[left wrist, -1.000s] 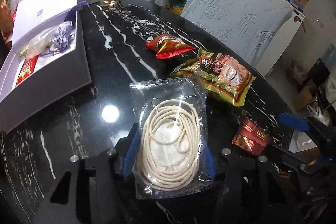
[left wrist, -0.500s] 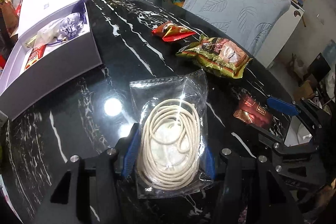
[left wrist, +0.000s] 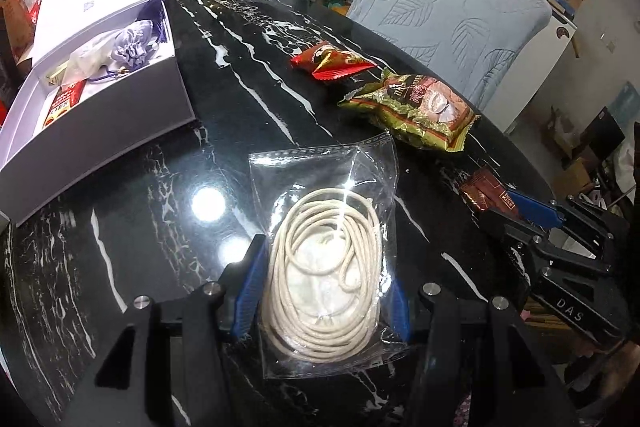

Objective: Organize soft objects
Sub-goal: 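Lift and carry the cord bag and chocolate packet with both tools to the box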

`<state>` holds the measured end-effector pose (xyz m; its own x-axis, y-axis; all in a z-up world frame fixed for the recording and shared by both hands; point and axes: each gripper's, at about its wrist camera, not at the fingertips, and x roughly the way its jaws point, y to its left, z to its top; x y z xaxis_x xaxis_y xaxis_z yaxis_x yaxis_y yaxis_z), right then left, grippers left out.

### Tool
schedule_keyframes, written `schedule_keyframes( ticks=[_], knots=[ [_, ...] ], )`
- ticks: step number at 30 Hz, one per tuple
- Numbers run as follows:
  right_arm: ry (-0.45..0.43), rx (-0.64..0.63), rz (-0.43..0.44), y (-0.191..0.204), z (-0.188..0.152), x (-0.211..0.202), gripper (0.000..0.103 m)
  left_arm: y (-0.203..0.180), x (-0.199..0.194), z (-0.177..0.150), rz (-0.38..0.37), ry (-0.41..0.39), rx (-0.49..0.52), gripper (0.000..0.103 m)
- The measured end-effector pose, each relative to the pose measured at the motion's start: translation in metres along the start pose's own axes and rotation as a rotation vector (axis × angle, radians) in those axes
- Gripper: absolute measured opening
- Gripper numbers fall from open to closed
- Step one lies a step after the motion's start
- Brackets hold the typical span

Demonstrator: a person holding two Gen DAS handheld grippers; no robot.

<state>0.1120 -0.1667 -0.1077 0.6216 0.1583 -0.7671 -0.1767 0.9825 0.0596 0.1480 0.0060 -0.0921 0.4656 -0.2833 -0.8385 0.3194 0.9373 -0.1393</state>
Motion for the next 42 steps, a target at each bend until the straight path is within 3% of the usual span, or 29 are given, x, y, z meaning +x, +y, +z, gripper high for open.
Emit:
schedule_keyframes(
  ticks=[7, 11, 13, 14, 16, 19, 32, 42],
  knots=[
    [-0.016, -0.059, -0.074, 0.011, -0.002, 0.001, 0.04, 0.003, 0.0, 0.0, 0.017, -0.002, -0.002, 0.053],
    [-0.02, -0.049, -0.023, 0.015, -0.002, 0.004, 0.057, 0.002, -0.001, -0.001, 0.026, -0.002, -0.002, 0.053],
    [-0.028, -0.07, -0.032, 0.019, -0.003, 0.005, 0.057, 0.002, -0.002, -0.001, 0.029, -0.003, -0.001, 0.053],
    [-0.031, -0.063, -0.031, 0.019, -0.003, 0.004, 0.054, 0.001, -0.002, -0.001, 0.03, -0.003, -0.001, 0.053],
    [-0.039, -0.062, -0.036, 0.019, -0.003, 0.004, 0.036, 0.001, -0.002, -0.001, 0.031, -0.003, 0.0, 0.053],
    [-0.042, -0.055, -0.046, 0.019, -0.001, 0.004, 0.031, 0.001, -0.001, -0.001, 0.03, -0.003, -0.001, 0.053],
    [-0.059, 0.036, -0.038, 0.009, -0.004, -0.001, 0.028, 0.008, -0.007, -0.002, -0.017, 0.002, -0.049, 0.053],
    [-0.079, 0.069, -0.002, 0.004, -0.009, -0.016, 0.028, 0.005, -0.023, -0.012, -0.009, -0.029, -0.055, 0.053]
  ],
)
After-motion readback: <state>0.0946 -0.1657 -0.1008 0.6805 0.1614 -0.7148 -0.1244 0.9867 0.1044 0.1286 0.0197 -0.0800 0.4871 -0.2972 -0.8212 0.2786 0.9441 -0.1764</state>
